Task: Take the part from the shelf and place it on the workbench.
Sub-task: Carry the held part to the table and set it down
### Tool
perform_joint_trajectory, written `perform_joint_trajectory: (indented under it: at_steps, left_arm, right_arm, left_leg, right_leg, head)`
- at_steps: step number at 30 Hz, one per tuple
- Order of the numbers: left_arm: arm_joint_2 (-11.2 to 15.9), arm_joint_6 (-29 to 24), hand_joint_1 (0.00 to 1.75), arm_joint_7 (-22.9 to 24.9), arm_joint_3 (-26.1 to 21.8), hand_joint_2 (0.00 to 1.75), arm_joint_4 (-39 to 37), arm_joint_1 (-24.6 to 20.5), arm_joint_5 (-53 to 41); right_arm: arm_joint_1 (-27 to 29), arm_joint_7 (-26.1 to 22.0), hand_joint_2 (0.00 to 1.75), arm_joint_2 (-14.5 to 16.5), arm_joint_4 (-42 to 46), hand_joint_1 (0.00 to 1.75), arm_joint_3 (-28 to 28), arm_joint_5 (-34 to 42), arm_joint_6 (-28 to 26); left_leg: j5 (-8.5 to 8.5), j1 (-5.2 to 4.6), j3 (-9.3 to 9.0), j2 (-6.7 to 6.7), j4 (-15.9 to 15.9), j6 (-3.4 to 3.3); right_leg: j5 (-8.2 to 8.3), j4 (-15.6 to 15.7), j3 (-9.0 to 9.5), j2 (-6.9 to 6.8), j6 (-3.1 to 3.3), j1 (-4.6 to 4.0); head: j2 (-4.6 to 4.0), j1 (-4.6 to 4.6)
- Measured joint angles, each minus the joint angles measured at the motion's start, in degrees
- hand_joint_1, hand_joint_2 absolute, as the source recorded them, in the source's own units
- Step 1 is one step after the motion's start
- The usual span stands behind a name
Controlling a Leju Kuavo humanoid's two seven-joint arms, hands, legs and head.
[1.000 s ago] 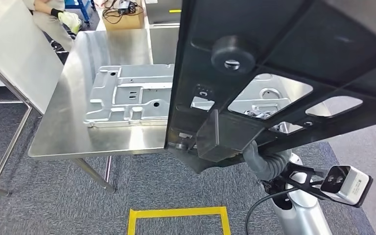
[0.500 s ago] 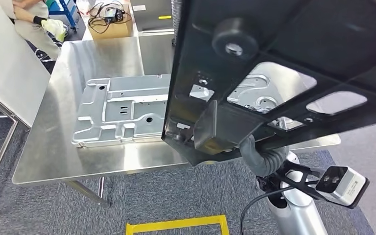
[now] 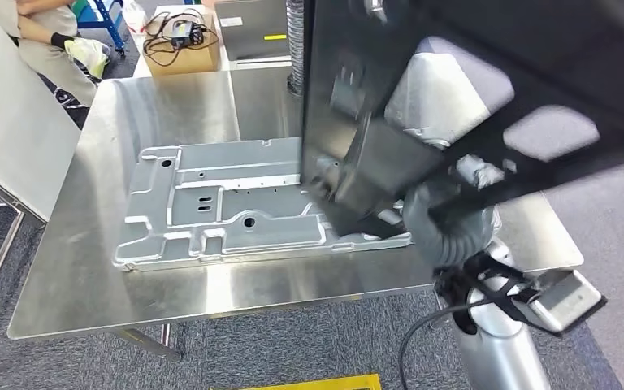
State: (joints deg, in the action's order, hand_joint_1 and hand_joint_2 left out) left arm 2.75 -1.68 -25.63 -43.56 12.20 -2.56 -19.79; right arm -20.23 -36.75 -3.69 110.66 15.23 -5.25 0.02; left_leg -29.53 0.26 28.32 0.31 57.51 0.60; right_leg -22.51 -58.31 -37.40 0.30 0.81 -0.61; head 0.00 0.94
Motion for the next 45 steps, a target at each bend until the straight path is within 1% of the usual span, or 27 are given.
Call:
perform_joint_trajectory:
  at_steps: [2, 3, 6, 7, 8, 9, 11, 13, 16, 18, 21, 22, 23, 24, 26, 28, 31, 33, 34, 36, 37, 38, 39, 40, 42, 43, 45]
  left_arm:
    - [0.03, 0.06, 0.00, -0.04, -0.43, 1.75, 0.00, -0.06, -0.27]
    - [0.04, 0.07, 0.00, -0.05, -0.66, 1.75, 0.00, -0.10, -0.40]
    - [0.16, 0.00, 0.00, 0.04, -1.35, 1.75, 0.00, -0.12, -0.88]
    - [0.21, -0.02, 0.00, 0.08, -1.60, 1.75, 0.00, -0.07, -1.05]
    - [0.23, -0.03, 0.00, 0.10, -1.81, 1.75, 0.00, -0.01, -1.21]
    - [0.26, -0.05, 0.00, 0.10, -2.01, 1.75, 0.00, 0.03, -1.37]
    - [0.39, -0.12, 0.00, 0.07, -2.29, 1.75, 0.00, 0.03, -1.70]
    - [0.51, -0.22, 0.00, -0.03, -2.57, 1.75, 0.01, -0.03, -2.12]
    - [0.56, -0.30, 0.00, -0.09, -2.97, 1.75, 0.02, -0.18, -2.73]
    - [0.52, -0.29, 0.00, -0.09, -3.15, 1.75, 0.02, -0.47, -3.16]
    - [0.49, -0.26, 0.00, -0.02, -3.38, 1.75, 0.02, -0.96, -3.84]
    - [0.49, -0.25, 0.00, 0.03, -3.43, 1.75, 0.02, -1.10, -4.08]
    - [0.48, -0.23, 0.00, 0.08, -3.44, 1.75, 0.02, -1.26, -4.29]
    - [0.46, -0.21, 0.00, 0.12, -3.45, 1.75, 0.02, -1.40, -4.48]
    - [0.40, -0.10, 0.00, 0.13, -3.48, 1.75, 0.02, -1.63, -4.79]
    - [0.35, 0.08, 0.00, 0.09, -3.51, 1.75, 0.02, -2.08, -5.25]
    - [0.26, 0.24, 0.00, -0.16, -3.52, 1.75, 0.02, -2.84, -5.85]
    - [0.11, -0.03, 0.00, -0.59, -3.55, 1.75, 0.02, -2.88, -6.14]
    - [0.05, -0.36, 0.00, -0.88, -3.59, 1.75, 0.02, -2.86, -6.26]
    - [-0.02, -1.12, 0.00, -1.44, -3.74, 1.75, 0.02, -2.81, -6.43]
    - [-0.04, -1.47, 0.00, -1.67, -3.85, 1.75, 0.02, -2.73, -6.47]
    - [-0.05, -1.76, 0.00, -1.90, -3.98, 1.75, 0.02, -2.62, -6.44]
    - [-0.07, -1.99, 0.00, -2.15, -4.12, 1.75, 0.02, -2.49, -6.38]
    - [-0.08, -2.20, 0.00, -2.37, -4.28, 1.75, 0.02, -2.37, -6.31]
    - [-0.09, -2.33, 0.00, -2.77, -4.62, 1.75, 0.02, -2.26, -6.21]
    - [-0.10, -2.34, 0.00, -2.92, -4.76, 1.75, 0.02, -2.26, -6.20]
    - [-0.13, -2.34, 0.00, -3.05, -4.93, 1.75, 0.02, -2.22, -6.29]
  right_arm:
    - [-2.42, 1.92, 1.75, -0.44, -0.42, 1.75, -1.32, -6.63, -5.15]
    - [-3.87, 3.07, 1.75, -0.73, -0.76, 1.75, -1.80, -10.14, -7.84]
    - [-8.33, 7.58, 1.75, -2.17, -2.50, 1.75, -2.83, -19.35, -15.09]
    - [-9.71, 9.38, 1.75, -2.84, -3.37, 1.75, -3.09, -21.95, -16.96]
    - [-10.99, 11.00, 1.75, -3.50, -4.30, 1.75, -3.26, -24.07, -18.43]
    - [-12.16, 12.44, 1.75, -4.14, -5.33, 1.75, -3.37, -26.29, -19.71]
    - [-14.22, 15.10, 1.75, -5.18, -7.62, 1.75, -3.46, -31.09, -21.96]
    - [-16.41, 17.79, 1.75, -5.90, -10.87, 1.75, -3.38, -36.60, -23.35]
    - [-20.00, 20.89, 1.75, -6.57, -18.25, 1.75, -2.45, -44.81, -23.39]
    - [-22.51, 21.34, 1.75, -6.82, -23.25, 1.75, -1.40, -48.20, -22.87]
    - [-27.09, 20.40, 1.75, -6.82, -31.73, 1.75, 1.57, -51.99, -20.96]
    - [-28.36, 19.84, 1.75, -6.68, -34.56, 1.75, 2.73, -53.16, -20.48]
    - [-29.27, 19.19, 1.75, -6.42, -37.57, 1.75, 4.06, -54.23, -20.18]
    - [-29.90, 18.57, 1.75, -6.12, -40.22, 1.75, 5.31, -55.06, -20.09]
    - [-31.66, 17.48, 1.75, -4.91, -45.70, 1.75, 7.71, -56.50, -20.40]
    - [-34.90, 16.37, 1.75, -2.59, -52.57, 1.75, 10.63, -58.30, -21.22]
    - [-37.46, 14.73, 1.75, 0.88, -61.84, 1.75, 15.59, -61.14, -21.83]
    - [-37.94, 14.07, 1.75, 3.50, -66.83, 1.75, 18.42, -63.04, -21.71]
    - [-38.17, 13.95, 1.75, 5.15, -69.27, 1.75, 19.90, -63.92, -21.66]
    - [-38.33, 13.71, 1.75, 8.36, -73.67, 1.75, 22.90, -65.15, -21.61]
    - [-38.14, 13.43, 1.75, 9.68, -75.43, 1.75, 24.25, -65.47, -21.60]
    - [-37.81, 13.10, 1.75, 10.80, -76.94, 1.75, 25.43, -65.66, -21.62]
    - [-37.40, 12.79, 1.75, 11.80, -78.21, 1.75, 26.39, -65.75, -21.65]
    - [-36.99, 12.59, 1.75, 12.67, -79.22, 1.75, 27.15, -65.78, -21.69]
    - [-36.44, 12.33, 1.75, 14.02, -80.76, 1.75, 28.15, -65.59, -21.92]
    - [-36.24, 12.06, 1.75, 14.53, -81.39, 1.75, 28.49, -65.32, -22.17]
    - [-35.68, 11.12, 1.75, 15.21, -82.41, 1.75, 28.88, -64.40, -22.81]
  left_leg:
    - [-0.49, 0.00, 0.11, -0.01, 1.29, 0.52]
    - [-1.36, 0.04, 1.04, -0.04, 3.24, 0.76]
    - [-5.55, 0.29, 7.36, -0.10, 13.50, 1.37]
    - [-6.02, 0.35, 9.15, -0.09, 15.60, 1.46]
    - [-5.28, 0.38, 10.02, -0.09, 15.74, 1.52]
    - [-3.23, 0.39, 9.76, -0.09, 13.61, 1.49]
    - [2.03, 0.36, 7.34, -0.12, 5.86, 1.12]
    - [4.15, 0.07, 5.78, -0.16, 0.77, 0.39]
    - [4.77, -0.05, 5.58, -0.13, -0.21, -0.74]
    - [5.25, 0.28, 5.39, -0.05, -0.73, -1.29]
    - [5.37, 0.40, 5.31, 0.00, -0.95, -1.56]
    - [5.34, 0.42, 5.29, 0.01, -0.93, -1.55]
    - [5.30, 0.47, 5.28, -0.01, -0.89, -1.50]
    - [5.23, 0.55, 5.25, -0.09, -0.81, -1.39]
    - [4.89, 0.68, 5.29, -0.32, -0.40, -0.88]
    - [4.43, 0.53, 5.64, -0.35, 0.31, -0.08]
    - [4.17, 0.58, 5.81, -0.24, 0.42, 1.02]
    - [2.96, 0.81, 6.39, -0.26, 1.97, 1.66]
    - [1.62, 0.87, 7.48, -0.28, 4.36, 1.88]
    - [-1.65, 0.90, 11.21, -0.31, 11.84, 2.09]
    - [-2.55, 0.90, 13.00, -0.31, 15.07, 2.12]
    - [-2.44, 0.90, 14.08, -0.31, 16.59, 2.10]
    - [-1.22, 0.90, 14.07, -0.31, 15.84, 2.00]
    - [0.83, 0.89, 13.03, -0.31, 13.02, 1.82]
    - [4.58, 0.76, 9.65, -0.35, 5.21, 1.32]
    - [5.46, 0.64, 8.42, -0.38, 2.62, 1.08]
    - [5.51, 0.37, 7.59, -0.43, 1.07, 0.66]
  right_leg:
    - [-0.01, 0.67, 0.92, 0.14, 0.51, 0.32]
    - [-0.10, 0.93, 1.40, 0.16, 0.74, 0.50]
    - [-0.57, 1.10, 1.88, 0.25, 1.14, 0.55]
    - [-0.76, 1.07, 2.00, 0.34, 1.15, 0.51]
    - [-0.96, 1.02, 2.18, 0.44, 1.12, 0.49]
    - [-1.18, 0.97, 2.45, 0.52, 1.05, 0.46]
    - [-1.63, 0.87, 3.03, 0.60, 0.84, 0.40]
    - [-1.82, 0.74, 3.05, 0.69, 0.43, 0.36]
    - [-1.90, 0.65, 2.74, 0.81, -0.54, 0.36]
    - [-3.35, -1.49, 1.75, 0.62, -1.15, 0.41]
    - [-8.25, -12.45, -3.60, 0.40, -1.96, 0.91]
    - [-9.01, -15.51, -5.21, 0.35, -2.19, 1.15]
    - [-8.79, -16.73, -6.02, 0.27, -2.40, 1.39]
    - [-7.48, -15.70, -5.74, 0.18, -2.58, 1.64]
    - [-3.32, -8.82, -2.86, -0.09, -2.79, 2.06]
    - [-1.17, -2.32, -0.10, -0.24, -2.50, 2.01]
    - [-1.40, -0.53, 0.72, -0.24, -1.36, 1.61]
    - [-1.32, -0.17, 1.01, -0.20, -0.47, 1.60]
    - [-1.29, 0.00, 1.16, -0.11, -0.10, 1.63]
    - [-1.44, -0.01, 1.31, 0.08, 0.43, 1.40]
    - [-1.56, -0.04, 1.41, 0.16, 0.59, 1.23]
    - [-1.69, -0.09, 1.53, 0.18, 0.70, 1.07]
    - [-1.85, -0.16, 1.67, 0.21, 0.77, 0.92]
    - [-2.03, -0.23, 1.85, 0.24, 0.76, 0.81]
    - [-2.43, -0.42, 2.11, 0.29, 0.54, 0.57]
    - [-2.56, -0.46, 2.15, 0.29, 0.34, 0.45]
    - [-2.61, -0.41, 2.17, 0.30, -0.15, 0.31]
  head:
    - [0.00, 0.08]
    - [0.00, 0.16]
    - [0.00, 0.32]
    - [0.00, 0.30]
    - [0.00, 0.30]
    - [0.00, 0.31]
    - [0.00, 0.27]
    - [0.00, 0.25]
    - [0.00, 0.25]
    - [0.00, 0.03]
    - [0.01, -0.27]
    - [0.01, -0.27]
    - [0.01, -0.28]
    - [0.01, -0.29]
    - [0.00, -0.40]
    - [0.00, -0.43]
    - [0.01, -0.29]
    - [0.01, -0.22]
    - [0.01, -0.15]
    - [0.00, -0.03]
    - [0.00, -0.01]
    - [0.00, -0.01]
    - [0.00, 0.00]
    - [0.00, -0.01]
    - [0.00, -0.02]
    - [0.01, -0.05]
    - [0.01, -0.07]
